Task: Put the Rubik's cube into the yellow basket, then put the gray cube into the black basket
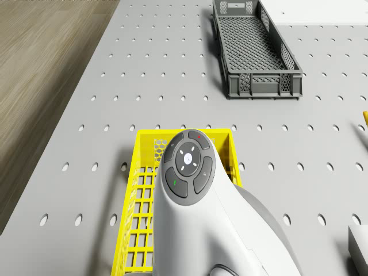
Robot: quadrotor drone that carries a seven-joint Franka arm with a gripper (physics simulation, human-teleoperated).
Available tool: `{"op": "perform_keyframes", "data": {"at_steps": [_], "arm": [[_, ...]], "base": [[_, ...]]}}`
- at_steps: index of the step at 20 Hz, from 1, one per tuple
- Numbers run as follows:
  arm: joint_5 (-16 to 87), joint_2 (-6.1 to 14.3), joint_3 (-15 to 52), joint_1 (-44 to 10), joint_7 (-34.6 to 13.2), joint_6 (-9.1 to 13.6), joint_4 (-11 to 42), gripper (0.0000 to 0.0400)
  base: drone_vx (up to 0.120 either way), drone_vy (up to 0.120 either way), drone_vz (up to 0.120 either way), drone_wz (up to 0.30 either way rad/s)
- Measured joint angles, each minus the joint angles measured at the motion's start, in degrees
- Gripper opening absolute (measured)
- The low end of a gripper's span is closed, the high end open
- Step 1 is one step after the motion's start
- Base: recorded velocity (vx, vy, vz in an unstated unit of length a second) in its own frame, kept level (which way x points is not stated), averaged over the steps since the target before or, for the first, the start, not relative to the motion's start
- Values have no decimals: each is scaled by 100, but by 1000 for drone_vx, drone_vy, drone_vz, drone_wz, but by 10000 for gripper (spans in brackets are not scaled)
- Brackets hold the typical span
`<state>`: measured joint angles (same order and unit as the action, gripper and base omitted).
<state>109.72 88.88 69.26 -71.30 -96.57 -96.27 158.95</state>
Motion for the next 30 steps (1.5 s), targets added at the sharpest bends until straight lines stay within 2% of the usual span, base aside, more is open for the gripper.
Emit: {"op": "perform_keyframes", "data": {"at_steps": [6, 8, 22, 30], "arm": [[-166, -11, 186, 48, 8, 93, 65, 399], [-189, -14, 212, 54, 9, 108, 73, 399], [-224, -31, 256, 69, 14, 142, 88, 400], [-222, -38, 256, 72, 16, 149, 89, 400]], "base": [[0, 0, 120, 0], [0, -100, 120, 0], [0, -120, 0, 0], [120, -120, 0, 0]]}}
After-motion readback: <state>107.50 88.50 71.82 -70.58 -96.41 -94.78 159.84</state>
